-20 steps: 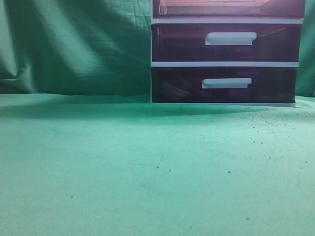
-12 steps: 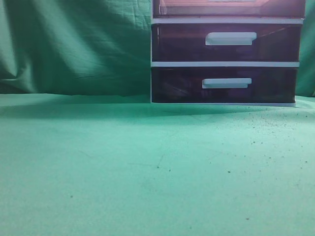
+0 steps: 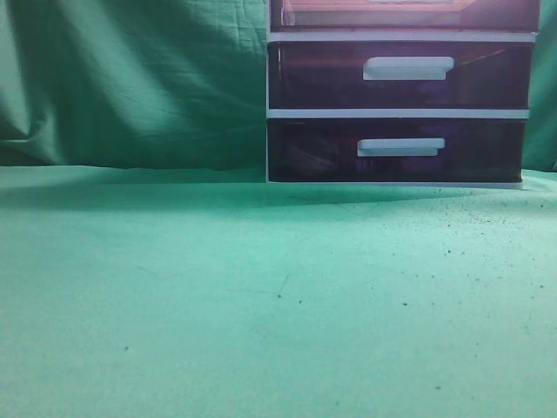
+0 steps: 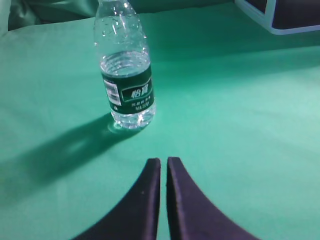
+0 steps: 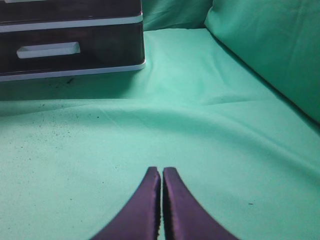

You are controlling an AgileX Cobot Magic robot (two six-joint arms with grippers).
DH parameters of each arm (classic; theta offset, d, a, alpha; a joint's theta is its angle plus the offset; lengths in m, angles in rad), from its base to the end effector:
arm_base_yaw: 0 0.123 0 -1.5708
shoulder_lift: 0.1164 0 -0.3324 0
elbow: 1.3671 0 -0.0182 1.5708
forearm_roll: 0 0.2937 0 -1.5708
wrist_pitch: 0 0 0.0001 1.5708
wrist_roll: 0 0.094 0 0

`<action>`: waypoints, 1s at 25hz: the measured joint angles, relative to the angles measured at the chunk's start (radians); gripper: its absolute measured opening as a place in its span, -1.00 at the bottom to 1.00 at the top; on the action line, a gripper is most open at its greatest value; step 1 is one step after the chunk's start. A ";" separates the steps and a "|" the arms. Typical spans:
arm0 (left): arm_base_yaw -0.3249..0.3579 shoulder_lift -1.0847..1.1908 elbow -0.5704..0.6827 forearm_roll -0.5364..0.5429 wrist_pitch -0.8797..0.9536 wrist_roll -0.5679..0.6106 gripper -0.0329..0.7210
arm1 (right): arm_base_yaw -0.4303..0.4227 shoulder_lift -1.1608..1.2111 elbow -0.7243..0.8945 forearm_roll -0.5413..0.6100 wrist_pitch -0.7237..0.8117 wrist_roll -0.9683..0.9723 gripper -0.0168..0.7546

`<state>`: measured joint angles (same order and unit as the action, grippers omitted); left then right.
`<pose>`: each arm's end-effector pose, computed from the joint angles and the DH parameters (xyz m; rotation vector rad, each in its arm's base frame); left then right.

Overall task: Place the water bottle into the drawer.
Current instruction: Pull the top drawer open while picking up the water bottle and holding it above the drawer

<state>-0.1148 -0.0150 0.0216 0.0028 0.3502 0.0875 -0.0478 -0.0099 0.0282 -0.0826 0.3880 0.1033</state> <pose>0.0508 -0.0058 0.1733 0.1876 1.8307 -0.0164 0.0502 -0.0054 0.1673 0.0918 1.8864 -0.0438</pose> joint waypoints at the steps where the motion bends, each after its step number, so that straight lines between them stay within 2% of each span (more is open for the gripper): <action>1: 0.000 0.000 0.000 0.000 -0.012 0.000 -0.91 | 0.000 0.000 0.000 0.000 0.000 0.000 -0.96; 4: 0.000 0.000 0.000 -0.052 -0.128 0.000 -0.91 | 0.000 0.000 0.000 0.000 0.000 0.000 -0.96; 9: 0.000 0.000 0.000 -0.092 -0.447 0.000 -0.91 | 0.000 0.000 0.000 0.000 0.000 0.000 -0.96; 13: 0.000 0.000 0.000 -0.101 -0.550 -0.011 -0.91 | 0.000 0.000 0.000 0.000 0.000 0.000 -0.96; 17: 0.000 0.000 0.000 -0.107 -0.702 -0.130 -0.91 | 0.000 0.000 0.000 0.000 0.000 0.000 -0.96; 19: 0.000 0.000 -0.009 -0.100 -0.689 -0.198 -0.91 | 0.000 0.000 0.000 0.000 0.000 0.000 -0.96; 25: 0.000 0.109 -0.242 -0.101 -0.267 -0.275 -0.91 | 0.000 0.000 0.000 0.000 0.000 0.000 -0.96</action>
<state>-0.1148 0.0945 -0.2206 -0.0981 0.0836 -0.1872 -0.0478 -0.0099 0.0282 -0.0826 0.3880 0.1033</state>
